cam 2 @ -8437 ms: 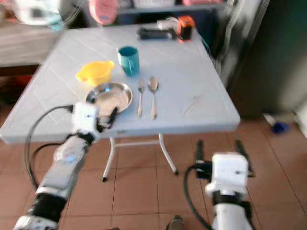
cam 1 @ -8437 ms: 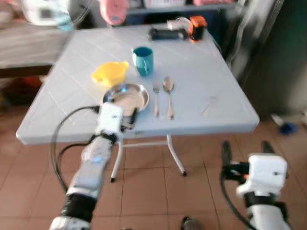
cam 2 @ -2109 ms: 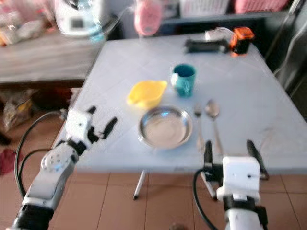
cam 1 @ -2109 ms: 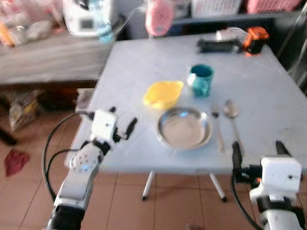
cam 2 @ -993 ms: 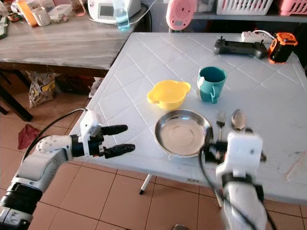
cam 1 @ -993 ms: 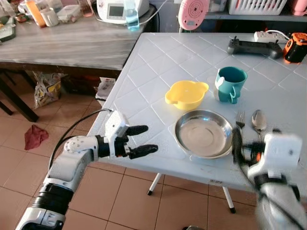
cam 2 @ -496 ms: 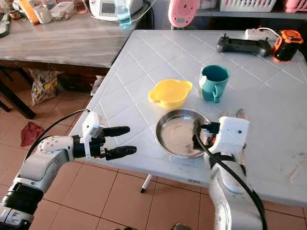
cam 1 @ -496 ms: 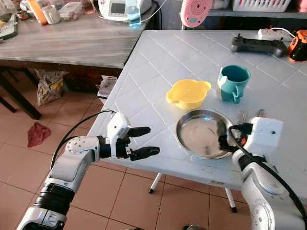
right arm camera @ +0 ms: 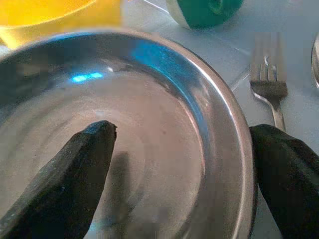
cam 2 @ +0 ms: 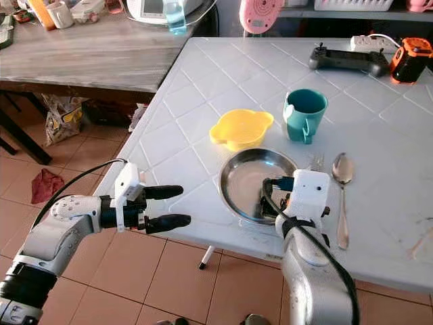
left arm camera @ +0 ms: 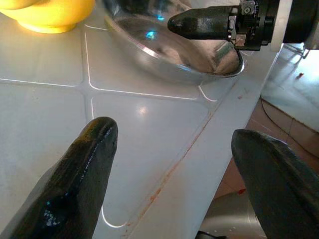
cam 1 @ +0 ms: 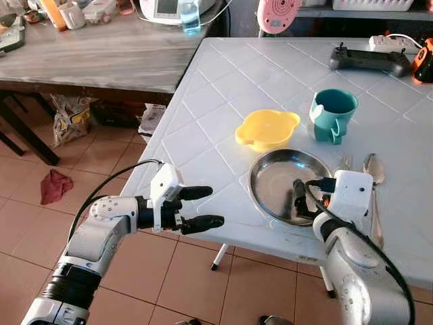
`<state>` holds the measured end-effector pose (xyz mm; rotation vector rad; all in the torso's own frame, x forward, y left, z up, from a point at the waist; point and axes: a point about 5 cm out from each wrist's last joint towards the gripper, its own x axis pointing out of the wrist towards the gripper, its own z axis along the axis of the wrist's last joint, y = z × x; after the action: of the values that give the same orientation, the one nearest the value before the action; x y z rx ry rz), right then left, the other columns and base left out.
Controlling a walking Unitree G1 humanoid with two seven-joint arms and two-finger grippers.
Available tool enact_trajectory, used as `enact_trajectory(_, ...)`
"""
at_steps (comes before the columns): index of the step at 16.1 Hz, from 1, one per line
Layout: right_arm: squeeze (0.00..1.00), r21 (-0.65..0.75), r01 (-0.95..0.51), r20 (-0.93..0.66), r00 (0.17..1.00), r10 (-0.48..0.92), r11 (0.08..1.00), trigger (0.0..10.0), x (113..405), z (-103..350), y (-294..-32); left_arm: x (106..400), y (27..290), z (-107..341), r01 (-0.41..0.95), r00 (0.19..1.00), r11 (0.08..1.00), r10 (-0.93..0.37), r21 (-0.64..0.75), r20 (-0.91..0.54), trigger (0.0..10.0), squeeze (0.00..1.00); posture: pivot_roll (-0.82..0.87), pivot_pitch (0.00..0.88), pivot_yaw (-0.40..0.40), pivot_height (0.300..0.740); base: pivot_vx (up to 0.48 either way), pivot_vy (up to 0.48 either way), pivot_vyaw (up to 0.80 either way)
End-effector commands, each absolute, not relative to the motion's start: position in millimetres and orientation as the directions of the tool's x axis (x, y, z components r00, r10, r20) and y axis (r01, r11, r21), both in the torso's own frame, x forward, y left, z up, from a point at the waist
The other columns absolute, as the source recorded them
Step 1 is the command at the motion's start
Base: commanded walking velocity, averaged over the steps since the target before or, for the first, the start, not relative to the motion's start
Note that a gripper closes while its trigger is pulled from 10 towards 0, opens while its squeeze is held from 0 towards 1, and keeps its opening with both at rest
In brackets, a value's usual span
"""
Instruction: Setting the table
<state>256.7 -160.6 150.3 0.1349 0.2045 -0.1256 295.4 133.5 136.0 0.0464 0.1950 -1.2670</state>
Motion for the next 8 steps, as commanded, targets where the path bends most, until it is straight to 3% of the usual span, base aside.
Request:
enact_trajectory(1,0.00,0.207,0.148,-0.241,0.966,-0.097,0.967,2.3,258.5,147.8,-149.8,293.9,137.5,135.7,0.952,0.281,0.298,-0.942,-0.069,-0.185,10.0,0.00,-0.06,0.176,0.111,0.740,0.000,0.000,0.00)
enact_trajectory(2,0.00,0.216,0.152,-0.240,0.966,-0.099,0.964,0.0,259.0,148.9,-149.0,294.0,137.5,135.4,0.952,0.281,0.298,-0.942,-0.068,-0.184,10.0,0.00,-0.06,0.177,0.109,0.740,0.000,0.000,0.00)
enact_trajectory(4,0.00,0.224,0.166,-0.212,0.970,-0.119,0.960,0.0,259.8,155.1,-148.7,293.0,138.1,135.1,0.951,0.284,0.301,-0.942,-0.073,-0.180,10.0,0.00,-0.06,0.180,0.106,0.740,0.000,0.000,0.00)
enact_trajectory(5,0.00,0.217,0.162,-0.192,0.974,-0.121,0.963,1.5,260.4,159.6,-149.6,292.7,138.0,134.6,0.950,0.285,0.302,-0.941,-0.075,-0.182,10.0,0.00,-0.06,0.180,0.106,0.740,0.000,0.000,0.00)
enact_trajectory(6,0.00,0.223,0.155,-0.194,0.975,-0.112,0.962,4.0,260.6,160.5,-149.0,291.6,138.2,133.2,0.950,0.284,0.302,-0.941,-0.078,-0.186,10.0,0.00,-0.06,0.184,0.105,0.740,0.000,0.000,0.00)
enact_trajectory(7,0.00,0.238,0.154,-0.203,0.974,-0.106,0.959,4.0,260.9,159.8,-148.8,290.7,138.2,132.4,0.950,0.283,0.301,-0.941,-0.079,-0.188,10.0,0.00,-0.06,0.185,0.105,0.740,0.000,0.000,0.00)
enact_trajectory(8,0.00,0.273,0.165,-0.222,0.969,-0.105,0.948,2.4,260.8,157.0,-149.2,290.0,137.2,132.1,0.951,0.278,0.297,-0.942,-0.080,-0.189,10.0,0.00,-0.06,0.185,0.105,0.740,0.000,0.000,0.00)
